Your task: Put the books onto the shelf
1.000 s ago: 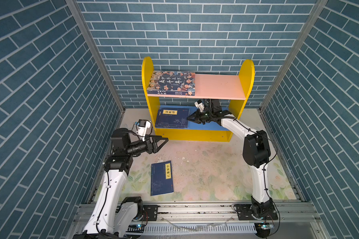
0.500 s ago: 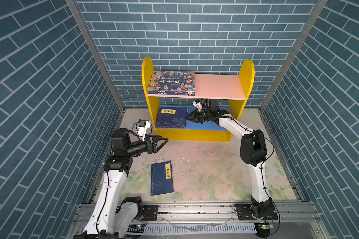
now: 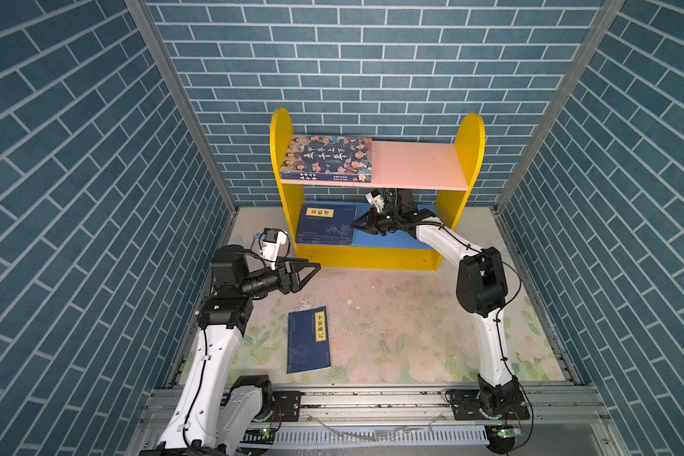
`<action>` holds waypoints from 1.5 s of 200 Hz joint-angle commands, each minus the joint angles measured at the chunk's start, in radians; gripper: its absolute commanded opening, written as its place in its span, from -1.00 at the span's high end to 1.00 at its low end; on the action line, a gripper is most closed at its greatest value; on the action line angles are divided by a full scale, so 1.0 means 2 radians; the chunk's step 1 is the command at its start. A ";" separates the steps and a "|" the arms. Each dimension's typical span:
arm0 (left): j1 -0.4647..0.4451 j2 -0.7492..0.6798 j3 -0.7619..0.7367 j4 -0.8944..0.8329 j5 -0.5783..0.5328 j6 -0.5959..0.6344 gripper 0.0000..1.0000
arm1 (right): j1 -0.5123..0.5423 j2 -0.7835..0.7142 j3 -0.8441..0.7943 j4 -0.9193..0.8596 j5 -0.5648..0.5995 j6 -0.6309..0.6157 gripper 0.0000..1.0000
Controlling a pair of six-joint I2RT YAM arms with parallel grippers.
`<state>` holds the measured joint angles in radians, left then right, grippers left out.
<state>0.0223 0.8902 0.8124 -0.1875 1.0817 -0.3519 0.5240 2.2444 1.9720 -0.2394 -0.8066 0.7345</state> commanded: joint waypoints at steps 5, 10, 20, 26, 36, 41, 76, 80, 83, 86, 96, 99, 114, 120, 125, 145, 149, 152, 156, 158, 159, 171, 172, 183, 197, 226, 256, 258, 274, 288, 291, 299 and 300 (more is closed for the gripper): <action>0.004 -0.006 -0.007 0.008 0.008 0.003 -0.56 | 0.003 0.004 0.021 0.004 -0.007 -0.031 0.95; 0.004 -0.006 -0.007 0.008 0.008 0.003 -0.56 | 0.002 0.004 0.020 0.005 -0.008 -0.031 0.96; 0.004 -0.006 -0.007 0.008 0.008 0.003 -0.56 | 0.001 0.003 0.019 0.007 -0.009 -0.031 0.97; 0.004 -0.006 -0.007 0.007 0.009 0.004 -0.56 | 0.001 0.002 0.017 0.009 -0.011 -0.031 0.97; 0.004 -0.006 -0.007 0.008 0.009 0.004 -0.56 | 0.000 0.000 0.016 0.011 -0.015 -0.031 0.98; 0.004 -0.006 -0.008 0.008 0.009 0.003 -0.56 | 0.000 -0.001 0.015 0.013 -0.017 -0.031 0.98; 0.004 -0.006 -0.008 0.007 0.009 0.003 -0.56 | -0.006 -0.008 0.011 0.019 -0.032 -0.037 0.99; 0.004 -0.006 -0.007 0.007 0.009 0.004 -0.56 | -0.007 -0.009 0.010 0.019 -0.034 -0.037 0.99; 0.004 -0.006 -0.008 0.007 0.009 0.003 -0.56 | -0.007 -0.010 0.010 0.020 -0.035 -0.037 0.99; 0.004 -0.006 -0.007 0.007 0.009 0.003 -0.56 | -0.008 -0.010 0.009 0.020 -0.036 -0.037 0.99; 0.004 -0.007 -0.008 0.007 0.008 0.004 -0.57 | -0.010 -0.011 0.007 0.022 -0.039 -0.037 0.99; 0.004 -0.006 -0.007 0.007 0.008 0.003 -0.56 | -0.010 -0.012 0.007 0.023 -0.041 -0.037 1.00; 0.004 -0.007 -0.007 0.007 0.008 0.003 -0.56 | -0.013 -0.011 0.006 0.027 -0.049 -0.037 1.00; 0.004 -0.006 -0.008 0.007 0.008 0.003 -0.56 | -0.013 -0.010 0.006 0.029 -0.055 -0.036 1.00; 0.004 -0.007 -0.007 0.006 0.008 0.003 -0.57 | -0.014 -0.009 0.007 0.031 -0.060 -0.036 1.00; 0.004 -0.006 -0.007 0.006 0.008 0.003 -0.56 | -0.017 -0.006 0.009 0.032 -0.071 -0.036 1.00; 0.004 -0.006 -0.007 0.006 0.008 0.003 -0.57 | -0.018 -0.006 0.009 0.032 -0.073 -0.035 1.00; 0.004 -0.006 -0.007 0.006 0.008 0.003 -0.57 | -0.019 -0.005 0.009 0.032 -0.074 -0.035 1.00; 0.004 -0.006 -0.007 0.006 0.008 0.004 -0.57 | -0.020 -0.005 0.009 0.032 -0.076 -0.035 1.00; 0.004 -0.006 -0.007 0.006 0.008 0.003 -0.56 | -0.020 -0.004 0.008 0.032 -0.077 -0.035 1.00; 0.004 -0.006 -0.007 0.006 0.009 0.003 -0.56 | -0.020 -0.004 0.008 0.032 -0.077 -0.035 1.00; 0.004 -0.006 -0.007 0.006 0.009 0.003 -0.57 | -0.022 -0.003 0.009 0.032 -0.081 -0.035 1.00; 0.004 -0.006 -0.007 0.006 0.009 0.003 -0.57 | -0.023 -0.003 0.009 0.032 -0.082 -0.035 1.00; 0.004 -0.005 -0.007 0.007 0.008 0.003 -0.57 | -0.024 -0.002 0.008 0.032 -0.083 -0.035 1.00; 0.004 -0.003 -0.007 0.008 0.008 0.003 -0.57 | -0.023 0.002 0.010 0.032 -0.090 -0.034 1.00; 0.004 0.000 -0.006 0.009 0.008 0.002 -0.57 | -0.023 0.011 0.016 0.030 -0.095 -0.031 1.00; 0.004 0.000 -0.006 0.010 0.008 0.001 -0.57 | -0.022 0.019 0.025 0.031 -0.093 -0.025 1.00; 0.004 0.001 -0.006 0.010 0.008 0.001 -0.57 | -0.022 0.020 0.025 0.031 -0.092 -0.025 1.00; 0.004 0.001 -0.005 0.010 0.008 0.001 -0.57 | -0.022 0.022 0.025 0.037 -0.086 -0.016 1.00; 0.004 0.000 -0.005 0.010 0.008 0.001 -0.57 | -0.021 0.023 0.022 0.045 -0.077 -0.009 1.00; 0.004 0.000 -0.005 0.011 0.008 0.002 -0.57 | -0.021 0.022 0.021 0.049 -0.075 -0.006 1.00; 0.004 0.000 -0.005 0.010 0.008 0.002 -0.57 | -0.021 0.021 0.015 0.062 -0.071 0.002 1.00; 0.004 0.000 -0.005 0.011 0.008 0.001 -0.57 | -0.021 0.021 0.014 0.064 -0.071 0.003 1.00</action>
<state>0.0223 0.8921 0.8070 -0.1871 1.0817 -0.3523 0.4812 2.2761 1.9850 -0.1982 -0.9619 0.7280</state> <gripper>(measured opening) 0.784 0.102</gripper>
